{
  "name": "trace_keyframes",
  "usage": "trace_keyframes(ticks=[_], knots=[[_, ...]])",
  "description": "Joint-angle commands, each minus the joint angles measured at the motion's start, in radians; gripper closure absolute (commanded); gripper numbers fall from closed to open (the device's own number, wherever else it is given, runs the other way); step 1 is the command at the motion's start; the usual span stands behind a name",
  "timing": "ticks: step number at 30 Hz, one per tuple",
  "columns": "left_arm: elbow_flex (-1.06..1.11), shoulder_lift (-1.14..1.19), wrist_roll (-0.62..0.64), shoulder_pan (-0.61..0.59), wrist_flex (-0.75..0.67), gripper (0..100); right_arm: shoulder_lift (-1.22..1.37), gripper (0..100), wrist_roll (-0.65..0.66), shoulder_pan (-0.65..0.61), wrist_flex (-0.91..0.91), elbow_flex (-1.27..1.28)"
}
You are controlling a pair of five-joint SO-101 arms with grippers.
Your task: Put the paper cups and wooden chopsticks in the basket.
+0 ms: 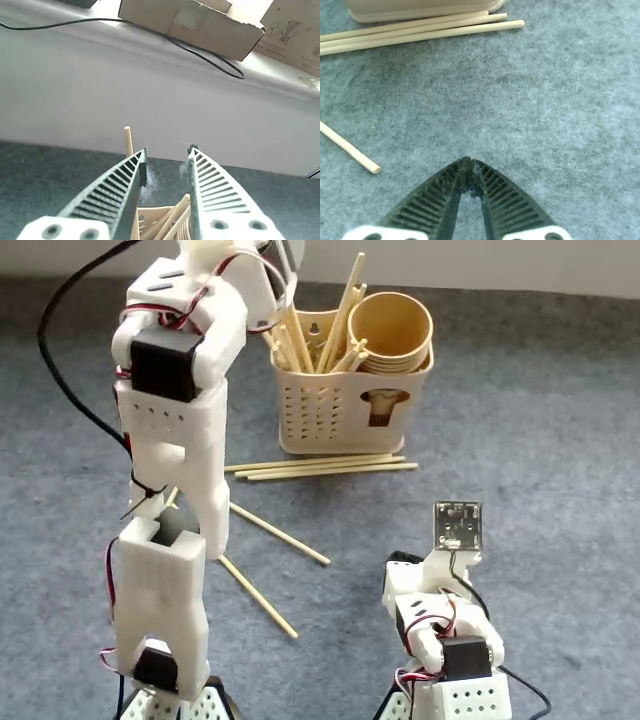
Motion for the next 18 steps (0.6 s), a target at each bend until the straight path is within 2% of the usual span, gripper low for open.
trace_keyframes(ticks=[1, 10, 15, 18], knots=[[-0.042, -0.016, 0.000, 0.010, 0.034, 86, -0.013, 99.4, -0.003, 0.013, 0.004, 0.148], [-0.035, 0.001, 0.005, -0.048, 0.031, 86, -0.013, 99.4, -0.005, 0.013, 0.004, 0.148], [-0.042, 0.105, 0.009, -0.047, -0.078, 86, -0.013, 99.4, -0.006, 0.013, 0.004, 0.148], [-0.044, 0.171, 0.061, -0.062, -0.138, 86, -0.013, 99.4, -0.006, 0.013, 0.004, 0.148]])
